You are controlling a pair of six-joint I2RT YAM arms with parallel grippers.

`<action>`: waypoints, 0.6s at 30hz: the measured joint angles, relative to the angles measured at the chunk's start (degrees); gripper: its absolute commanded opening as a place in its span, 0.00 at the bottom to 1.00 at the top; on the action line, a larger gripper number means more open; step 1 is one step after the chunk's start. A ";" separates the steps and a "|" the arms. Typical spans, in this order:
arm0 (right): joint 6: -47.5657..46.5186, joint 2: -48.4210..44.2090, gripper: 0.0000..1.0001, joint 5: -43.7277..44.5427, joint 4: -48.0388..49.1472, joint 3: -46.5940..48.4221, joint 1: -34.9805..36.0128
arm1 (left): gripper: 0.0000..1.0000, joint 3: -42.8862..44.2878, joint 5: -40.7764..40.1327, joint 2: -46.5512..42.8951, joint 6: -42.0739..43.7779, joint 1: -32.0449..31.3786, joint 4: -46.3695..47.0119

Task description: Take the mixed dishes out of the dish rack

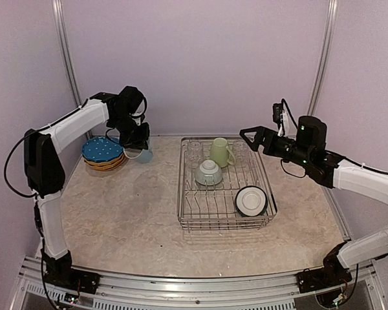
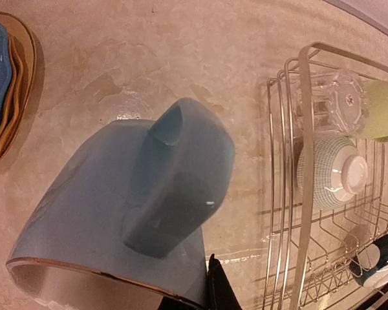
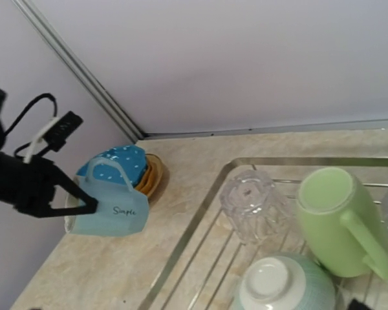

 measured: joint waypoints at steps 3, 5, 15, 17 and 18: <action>-0.72 -0.55 1.00 0.76 -1.40 0.00 0.00 | 0.00 3.89 -2.97 4.26 1.70 0.26 -2.89; -1.33 -0.66 1.00 1.22 -2.23 0.00 0.00 | 0.00 6.01 -4.11 6.47 2.73 0.59 -4.63; -3.04 -0.66 1.00 2.51 -5.57 0.48 -0.02 | 0.00 19.21 -9.77 17.31 7.89 3.28 -11.80; -3.04 -0.66 1.00 2.54 -5.64 0.87 -0.02 | 0.00 20.37 -10.34 18.95 8.79 3.54 -12.39; -3.04 -0.66 1.00 2.51 -5.60 0.98 -0.02 | 0.00 20.68 -10.54 19.58 9.18 3.58 -12.70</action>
